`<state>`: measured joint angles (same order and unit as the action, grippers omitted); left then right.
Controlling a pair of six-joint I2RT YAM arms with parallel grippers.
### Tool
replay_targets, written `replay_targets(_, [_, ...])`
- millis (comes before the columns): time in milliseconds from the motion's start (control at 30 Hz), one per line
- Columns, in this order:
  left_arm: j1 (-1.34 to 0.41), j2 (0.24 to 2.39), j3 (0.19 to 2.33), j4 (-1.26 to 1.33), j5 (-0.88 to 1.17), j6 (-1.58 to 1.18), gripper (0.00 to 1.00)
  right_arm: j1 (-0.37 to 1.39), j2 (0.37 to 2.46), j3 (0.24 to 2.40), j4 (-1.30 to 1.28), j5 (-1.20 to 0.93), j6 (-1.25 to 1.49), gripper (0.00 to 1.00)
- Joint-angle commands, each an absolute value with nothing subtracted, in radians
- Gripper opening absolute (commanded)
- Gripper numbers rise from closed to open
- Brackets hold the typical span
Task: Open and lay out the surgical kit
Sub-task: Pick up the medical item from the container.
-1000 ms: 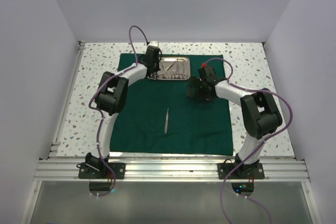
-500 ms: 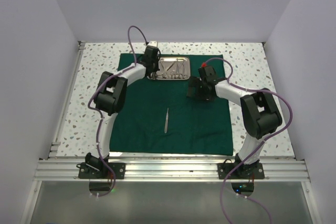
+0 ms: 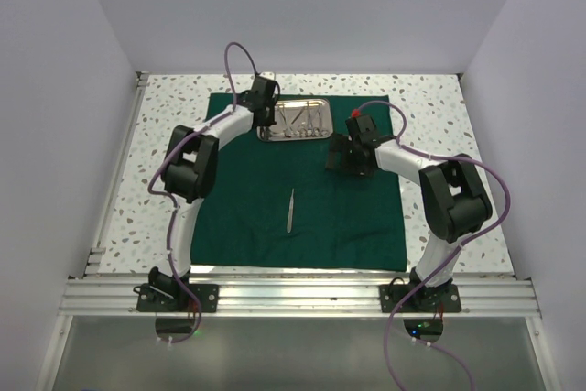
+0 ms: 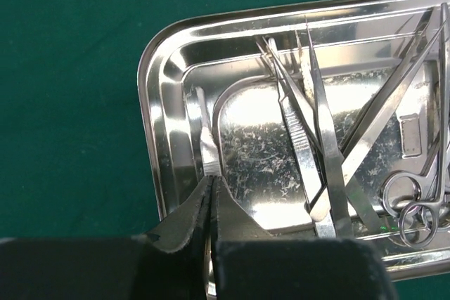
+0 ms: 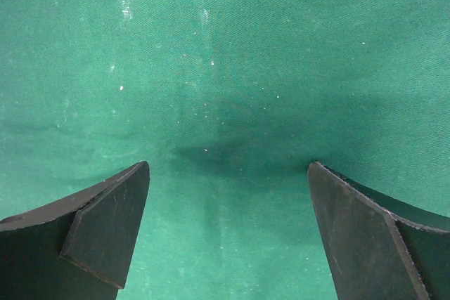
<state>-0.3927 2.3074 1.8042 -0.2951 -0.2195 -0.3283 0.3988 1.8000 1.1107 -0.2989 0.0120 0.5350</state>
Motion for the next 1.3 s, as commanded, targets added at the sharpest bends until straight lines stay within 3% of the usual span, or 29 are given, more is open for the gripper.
replay_targets(0, [-0.385, 2.256, 1.825, -0.353, -0.229, -0.305, 0.05, 0.4, 1.812, 1.138, -0.276, 0.003, 0.541, 0.98])
replay_targets(33, [-0.385, 2.269, 1.819, -0.356, -0.239, -0.307, 0.11, 0.399, 1.812, 1.138, -0.278, 0.003, 0.543, 0.98])
replay_targets(67, [-0.385, 2.273, 1.816, -0.356, -0.242, -0.308, 0.24, 0.4, 1.813, 1.138, -0.278, 0.003, 0.543, 0.98])
replay_targets(167, [-0.385, 2.292, 1.796, -0.356, -0.236, -0.31, 0.4, 0.4, 1.813, 1.14, -0.278, 0.003, 0.543, 0.98])
replay_targets(300, [-0.385, 2.309, 1.786, -0.356, -0.233, -0.314, 0.48, 0.399, 1.815, 1.14, -0.278, 0.003, 0.543, 0.98])
replay_targets(500, [-0.385, 2.327, 1.787, -0.377, -0.178, -0.321, 0.5, 0.4, 1.821, 1.141, -0.279, 0.003, 0.541, 0.98])
replay_targets(767, [-0.385, 2.384, 1.738, -0.376, -0.02, -0.364, 0.34, 0.4, 1.829, 1.144, -0.278, 0.003, 0.543, 0.98])
replay_targets(1000, [-0.385, 2.471, 1.812, -0.422, -0.008, -0.371, 0.22, 0.399, 1.83, 1.144, -0.281, 0.005, 0.543, 0.98])
replay_targets(1167, [-0.385, 2.494, 1.821, -0.42, -0.021, -0.368, 0.0, 0.4, 1.833, 1.147, -0.281, 0.003, 0.543, 0.98])
replay_targets(1267, [-0.384, 2.499, 1.825, -0.417, -0.032, -0.364, 0.0, 0.399, 1.838, 1.149, -0.279, 0.003, 0.543, 0.98])
